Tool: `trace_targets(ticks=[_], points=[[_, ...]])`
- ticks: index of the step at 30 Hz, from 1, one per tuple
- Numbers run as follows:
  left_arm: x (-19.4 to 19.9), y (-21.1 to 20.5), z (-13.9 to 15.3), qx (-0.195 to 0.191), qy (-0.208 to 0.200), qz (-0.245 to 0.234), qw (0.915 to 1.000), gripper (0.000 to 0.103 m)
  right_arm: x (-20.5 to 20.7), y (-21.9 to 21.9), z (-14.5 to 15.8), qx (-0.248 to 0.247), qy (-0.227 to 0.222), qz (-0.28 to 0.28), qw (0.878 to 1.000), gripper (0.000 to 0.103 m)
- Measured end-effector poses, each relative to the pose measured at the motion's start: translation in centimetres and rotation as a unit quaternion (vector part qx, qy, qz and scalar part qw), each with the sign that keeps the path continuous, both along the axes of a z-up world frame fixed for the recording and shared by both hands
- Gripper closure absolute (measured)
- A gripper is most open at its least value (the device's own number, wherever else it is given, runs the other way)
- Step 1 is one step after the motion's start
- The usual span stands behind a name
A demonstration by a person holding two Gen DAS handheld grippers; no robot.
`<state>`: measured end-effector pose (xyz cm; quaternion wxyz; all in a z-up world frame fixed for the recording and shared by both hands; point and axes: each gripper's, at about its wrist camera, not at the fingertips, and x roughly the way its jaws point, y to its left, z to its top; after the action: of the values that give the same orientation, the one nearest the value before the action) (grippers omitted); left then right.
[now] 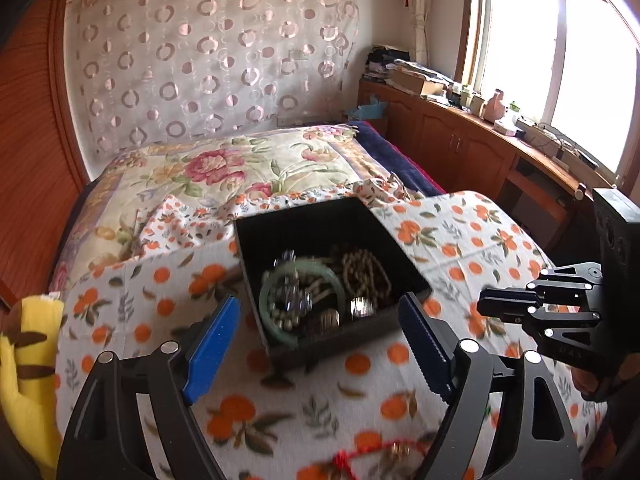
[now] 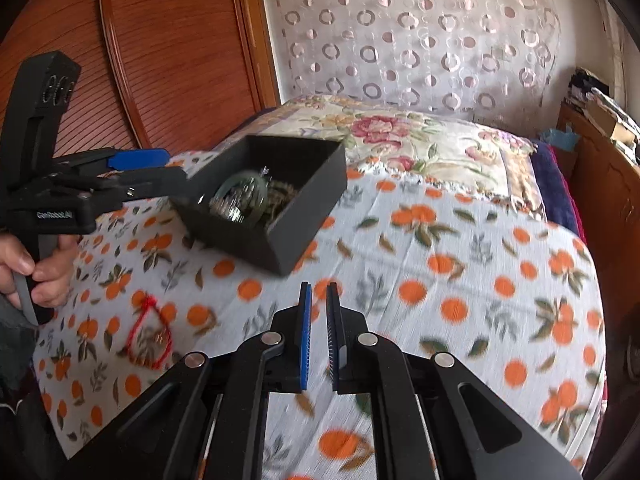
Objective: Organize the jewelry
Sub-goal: 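Grasp the red bead bracelet with the left gripper while the right gripper grasps the green-gem gold pendant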
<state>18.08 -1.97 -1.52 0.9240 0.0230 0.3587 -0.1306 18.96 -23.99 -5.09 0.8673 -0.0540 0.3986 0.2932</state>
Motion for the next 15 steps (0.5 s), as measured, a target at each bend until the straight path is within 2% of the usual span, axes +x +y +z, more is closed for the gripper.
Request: trace_targets(ticks=[11, 13, 15], points=[[-4.6, 2.2, -3.9, 0.009, 0.051, 0.006, 0.9986, 0.024, -3.9, 0.8, -1.9, -0.009, 0.021, 0.015, 1.0, 0.094], [-5.2, 2.4, -4.7, 0.01, 0.06, 0.006, 0.9981, 0.024, -4.3, 1.0, -2.2, -0.013, 0.025, 0.016, 0.999, 0.085], [-5.7, 2.4, -5.5, 0.008, 0.071, 0.004, 0.9974, 0.024, -4.6, 1.0, -2.5, -0.012, 0.027, 0.015, 0.999, 0.081]])
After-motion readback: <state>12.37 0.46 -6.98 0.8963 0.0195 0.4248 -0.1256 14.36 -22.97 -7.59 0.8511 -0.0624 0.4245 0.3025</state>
